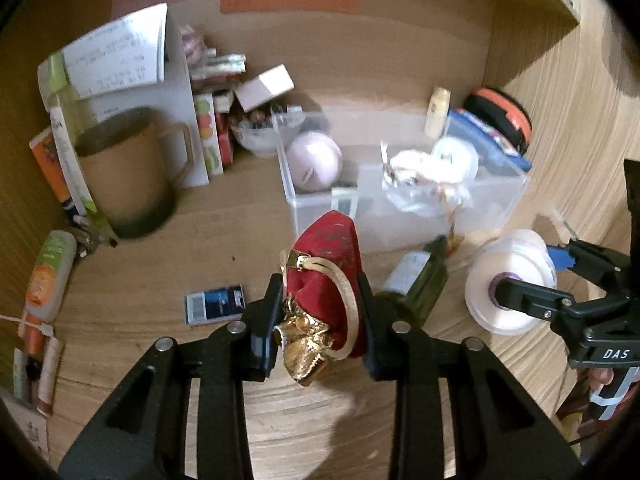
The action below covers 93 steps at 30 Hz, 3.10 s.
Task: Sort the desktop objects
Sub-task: 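Grasp the red velvet pouch with the left gripper while the right gripper grasps the peach jar, then carry the red pouch with the left gripper while the right gripper carries the peach jar over the clear box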
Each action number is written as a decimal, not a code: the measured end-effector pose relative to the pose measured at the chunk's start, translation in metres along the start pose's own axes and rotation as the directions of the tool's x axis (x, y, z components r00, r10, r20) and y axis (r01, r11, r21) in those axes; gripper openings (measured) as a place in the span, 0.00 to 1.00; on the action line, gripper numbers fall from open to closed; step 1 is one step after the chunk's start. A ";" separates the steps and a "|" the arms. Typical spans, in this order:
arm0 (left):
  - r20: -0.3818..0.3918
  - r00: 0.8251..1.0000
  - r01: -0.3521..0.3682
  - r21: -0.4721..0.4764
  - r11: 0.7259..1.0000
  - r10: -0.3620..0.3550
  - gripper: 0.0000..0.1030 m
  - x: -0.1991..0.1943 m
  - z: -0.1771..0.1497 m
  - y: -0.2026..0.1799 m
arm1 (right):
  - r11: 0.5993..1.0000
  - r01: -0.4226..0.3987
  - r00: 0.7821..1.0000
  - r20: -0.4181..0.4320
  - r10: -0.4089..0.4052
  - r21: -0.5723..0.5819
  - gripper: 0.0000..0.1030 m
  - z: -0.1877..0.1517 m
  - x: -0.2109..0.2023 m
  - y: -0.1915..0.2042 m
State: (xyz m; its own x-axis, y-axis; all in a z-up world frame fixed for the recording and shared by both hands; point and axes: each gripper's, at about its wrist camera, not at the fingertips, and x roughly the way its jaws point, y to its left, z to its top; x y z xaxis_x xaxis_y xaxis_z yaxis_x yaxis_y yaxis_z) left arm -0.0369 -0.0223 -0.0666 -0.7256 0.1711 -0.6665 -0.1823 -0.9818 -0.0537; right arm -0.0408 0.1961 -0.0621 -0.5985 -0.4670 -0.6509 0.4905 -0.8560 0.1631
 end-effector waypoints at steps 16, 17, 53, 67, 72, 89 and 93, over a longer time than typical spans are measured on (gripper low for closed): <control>0.122 0.992 0.016 -0.023 1.000 -0.014 0.31 -0.031 0.041 0.009 | 0.998 0.065 0.993 0.102 -0.066 0.013 0.62 0.034 -0.032 -0.021; 0.125 0.992 0.016 -0.023 1.000 -0.013 0.31 -0.032 0.043 0.009 | 0.998 0.067 0.992 0.106 -0.068 0.012 0.62 0.036 -0.033 -0.022; 0.028 0.993 0.112 0.079 0.991 -0.115 0.32 0.071 0.115 -0.022 | 0.996 0.085 0.994 0.075 -0.084 -0.002 0.62 0.113 0.036 -0.059; -0.063 0.995 0.080 0.098 0.992 -0.074 0.32 0.114 0.122 -0.028 | 0.987 0.160 0.987 0.027 -0.159 -0.026 0.62 0.122 0.074 -0.059; -0.061 0.996 0.078 0.103 0.992 -0.072 0.32 0.120 0.121 -0.033 | 0.989 0.144 0.989 0.019 -0.144 -0.019 0.62 0.120 0.079 -0.063; -0.044 0.999 0.039 0.192 0.981 -0.031 0.41 0.124 0.113 -0.049 | 0.992 0.121 0.993 -0.002 -0.121 -0.018 0.63 0.115 0.081 -0.068; -0.038 0.999 0.035 0.200 0.979 -0.029 0.51 0.123 0.112 -0.049 | 0.995 0.099 0.995 -0.008 -0.099 -0.006 0.64 0.114 0.077 -0.070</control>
State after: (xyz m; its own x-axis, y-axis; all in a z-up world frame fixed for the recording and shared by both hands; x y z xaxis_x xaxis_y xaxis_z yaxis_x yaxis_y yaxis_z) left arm -0.1915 0.0560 -0.0624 -0.6946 0.1958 -0.6922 -0.3367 -0.9388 0.0723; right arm -0.1933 0.1948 -0.0389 -0.6389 -0.3778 -0.6701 0.4324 -0.8968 0.0934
